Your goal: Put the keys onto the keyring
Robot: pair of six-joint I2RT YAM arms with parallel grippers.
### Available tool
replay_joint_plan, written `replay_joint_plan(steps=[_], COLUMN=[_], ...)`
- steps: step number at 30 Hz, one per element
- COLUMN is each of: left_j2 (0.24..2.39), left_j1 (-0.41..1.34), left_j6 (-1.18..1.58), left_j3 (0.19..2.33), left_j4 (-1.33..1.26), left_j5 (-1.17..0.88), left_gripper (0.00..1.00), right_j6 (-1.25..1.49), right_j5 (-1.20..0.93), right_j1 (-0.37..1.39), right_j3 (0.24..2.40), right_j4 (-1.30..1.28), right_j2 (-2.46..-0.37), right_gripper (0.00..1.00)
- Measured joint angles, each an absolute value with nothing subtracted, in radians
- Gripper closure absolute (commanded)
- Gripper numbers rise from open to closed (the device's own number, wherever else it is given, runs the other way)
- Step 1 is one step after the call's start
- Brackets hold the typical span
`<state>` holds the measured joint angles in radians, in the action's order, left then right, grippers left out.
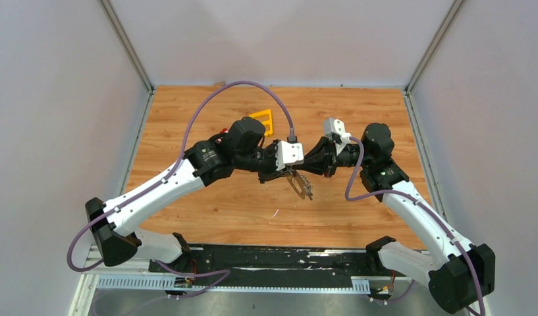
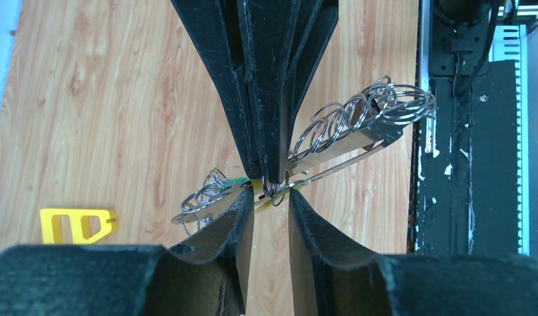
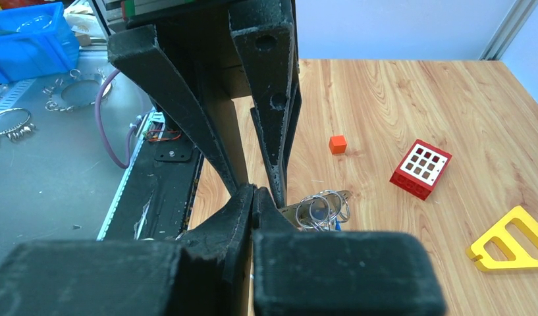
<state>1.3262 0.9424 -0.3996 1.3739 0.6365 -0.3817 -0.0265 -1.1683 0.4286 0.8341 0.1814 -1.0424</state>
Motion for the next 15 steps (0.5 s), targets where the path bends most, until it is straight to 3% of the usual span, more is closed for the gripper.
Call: replay_joint_plan(steps=[15], left_j2=[1.243], left_j1=[0.942], left_j6=[-0.451], left_j3=[1.357], left_j4=[0.585], left_j5=[-0.437], left_gripper=[0.64], right_j6=[-0.028], right_j5=[-1.168], right_j1=[0.429], right_j3=[0.834], right_j4=[0.182], right_j2=[-1.042], right_gripper=[1.0])
